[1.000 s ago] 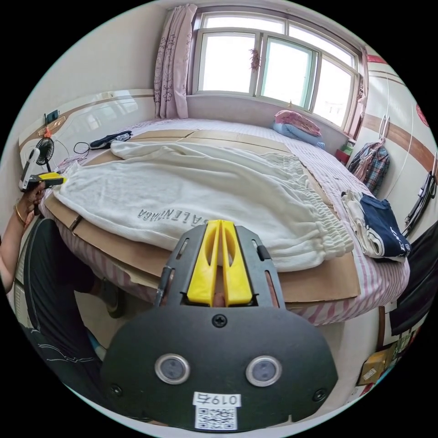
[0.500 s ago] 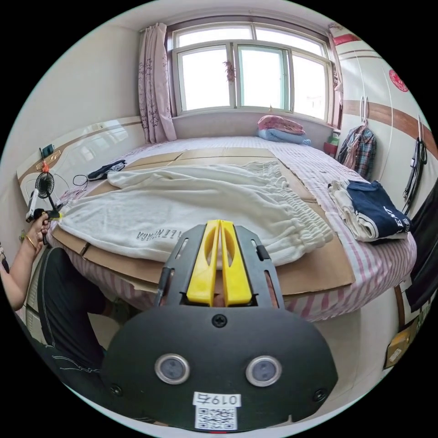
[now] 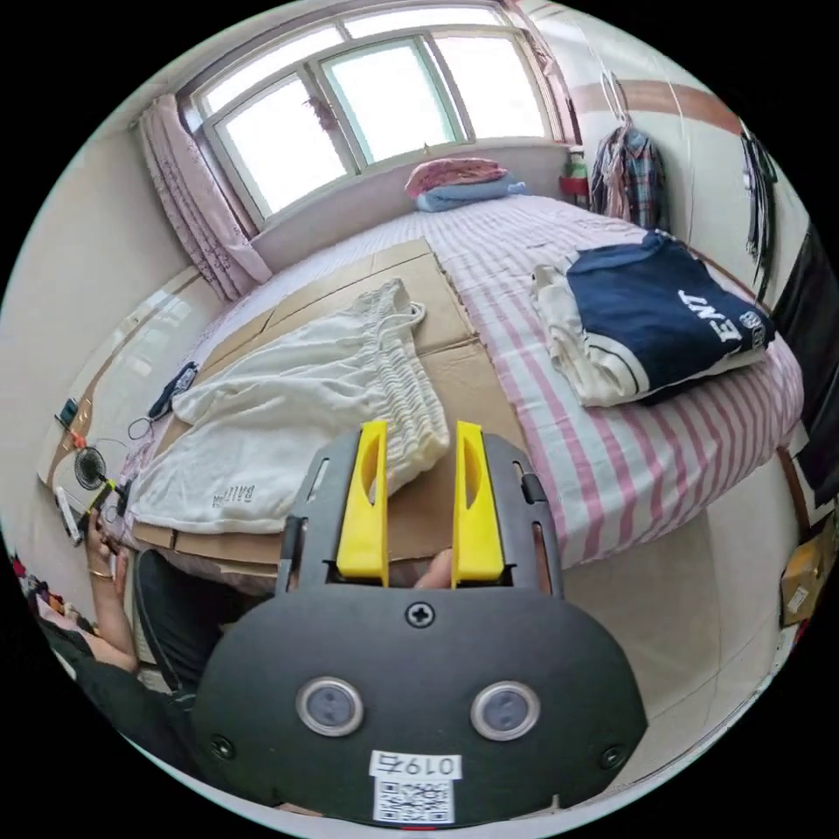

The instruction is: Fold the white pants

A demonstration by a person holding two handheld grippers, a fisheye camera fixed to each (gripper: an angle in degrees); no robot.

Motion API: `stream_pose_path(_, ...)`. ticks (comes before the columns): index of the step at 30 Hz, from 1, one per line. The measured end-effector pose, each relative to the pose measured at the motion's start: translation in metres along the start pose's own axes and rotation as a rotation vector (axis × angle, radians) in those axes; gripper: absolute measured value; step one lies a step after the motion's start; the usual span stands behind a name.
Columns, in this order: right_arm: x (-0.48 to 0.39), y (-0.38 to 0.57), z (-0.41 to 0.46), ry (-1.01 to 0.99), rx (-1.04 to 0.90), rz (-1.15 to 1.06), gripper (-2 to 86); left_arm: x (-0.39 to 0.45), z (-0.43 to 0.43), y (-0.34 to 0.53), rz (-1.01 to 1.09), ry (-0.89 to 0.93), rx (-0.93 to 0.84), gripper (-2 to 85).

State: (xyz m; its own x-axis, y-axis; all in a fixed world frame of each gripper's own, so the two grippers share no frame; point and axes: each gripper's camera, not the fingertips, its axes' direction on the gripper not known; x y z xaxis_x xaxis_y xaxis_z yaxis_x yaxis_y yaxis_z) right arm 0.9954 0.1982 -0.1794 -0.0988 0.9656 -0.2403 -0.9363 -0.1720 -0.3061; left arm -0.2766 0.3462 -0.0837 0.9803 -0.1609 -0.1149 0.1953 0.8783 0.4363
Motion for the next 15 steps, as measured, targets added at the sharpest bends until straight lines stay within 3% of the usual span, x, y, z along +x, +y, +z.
stream_pose_path(4,0.018,-0.002,-0.014,-0.165,0.01,0.181,14.1,0.083,0.017,-0.006,0.133,0.423,-0.112,6.9)
stream_pose_path(5,0.022,0.0,-0.02,-0.224,0.016,0.228,14.8,0.092,0.021,-0.006,0.144,0.46,-0.138,6.9)
stream_pose_path(10,0.015,0.006,-0.048,-0.406,0.064,0.334,14.1,0.13,0.049,-0.004,0.19,0.389,-0.18,6.2)
stream_pose_path(15,-0.007,0.008,-0.049,-0.627,0.08,0.473,11.7,0.133,0.069,-0.004,0.168,0.443,-0.173,4.8)
